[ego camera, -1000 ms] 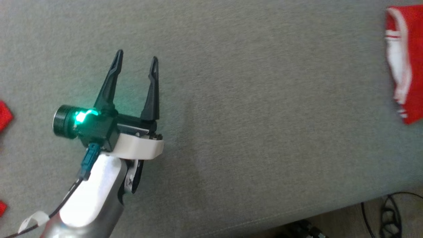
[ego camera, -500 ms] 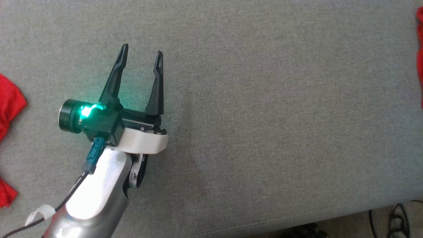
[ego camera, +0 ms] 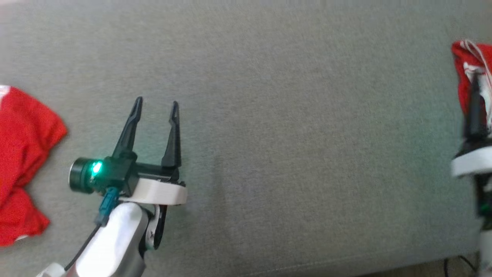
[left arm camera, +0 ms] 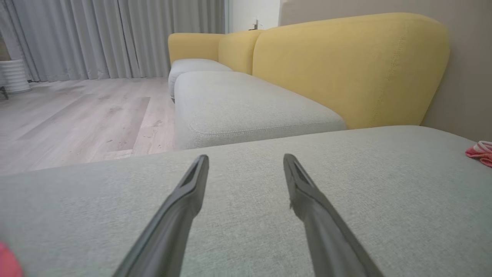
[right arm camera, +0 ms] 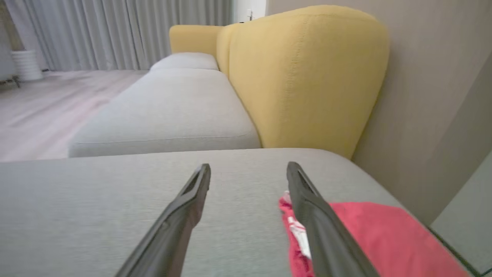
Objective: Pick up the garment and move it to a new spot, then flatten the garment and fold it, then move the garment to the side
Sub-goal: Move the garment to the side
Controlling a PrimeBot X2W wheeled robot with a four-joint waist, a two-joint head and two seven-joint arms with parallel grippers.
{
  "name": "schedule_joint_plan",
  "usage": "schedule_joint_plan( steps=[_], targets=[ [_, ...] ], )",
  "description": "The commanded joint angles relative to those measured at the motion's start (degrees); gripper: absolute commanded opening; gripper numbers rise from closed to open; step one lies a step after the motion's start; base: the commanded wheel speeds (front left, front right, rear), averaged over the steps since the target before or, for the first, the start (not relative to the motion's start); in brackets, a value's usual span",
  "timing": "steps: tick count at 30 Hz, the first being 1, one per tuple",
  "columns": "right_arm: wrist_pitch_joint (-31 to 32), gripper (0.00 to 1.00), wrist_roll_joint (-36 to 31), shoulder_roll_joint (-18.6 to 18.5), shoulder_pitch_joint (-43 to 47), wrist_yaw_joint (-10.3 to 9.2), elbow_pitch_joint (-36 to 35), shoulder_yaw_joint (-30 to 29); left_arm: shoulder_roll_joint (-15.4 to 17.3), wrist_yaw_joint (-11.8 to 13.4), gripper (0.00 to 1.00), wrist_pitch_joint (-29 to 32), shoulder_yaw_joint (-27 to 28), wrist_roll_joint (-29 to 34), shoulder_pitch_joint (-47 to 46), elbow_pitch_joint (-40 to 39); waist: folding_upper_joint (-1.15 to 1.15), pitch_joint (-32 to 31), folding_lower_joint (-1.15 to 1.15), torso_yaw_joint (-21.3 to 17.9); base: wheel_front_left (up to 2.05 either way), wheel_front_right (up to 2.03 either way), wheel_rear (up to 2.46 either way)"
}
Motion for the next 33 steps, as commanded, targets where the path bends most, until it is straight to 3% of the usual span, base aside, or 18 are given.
schedule_joint_plan(
  steps=[1,5,14,33],
  targets=[
    [-0.1,1.0,0.6,0.4,0.9,-0.04,-3.4,1.9,1.4,0.7,1.0,-0.5,2.5,-0.4,-0.3,-1.4,0.0,-2.3,0.01,2.1,0.0,0.0,0.0],
    [0.0,1.0,1.3,4.2,4.1,-0.04,-6.9,6.6,1.9,1.5,1.0,-0.6,3.9,-1.2,1.5,-1.2,0.0,-4.4,0.01,4.5,0.0,0.0,0.0],
    [0.2,1.0,2.8,7.0,9.0,-0.04,-9.4,10.9,4.3,3.5,1.0,-0.6,7.8,-3.4,7.0,-1.2,0.0,-8.9,0.01,8.7,0.0,0.0,0.0],
    [3.6,1.0,3.0,9.1,19.7,-0.04,-12.4,11.5,7.0,4.6,1.0,3.5,7.3,-5.5,15.1,-2.4,0.0,-16.7,0.01,7.6,0.0,0.0,0.0]
  ],
)
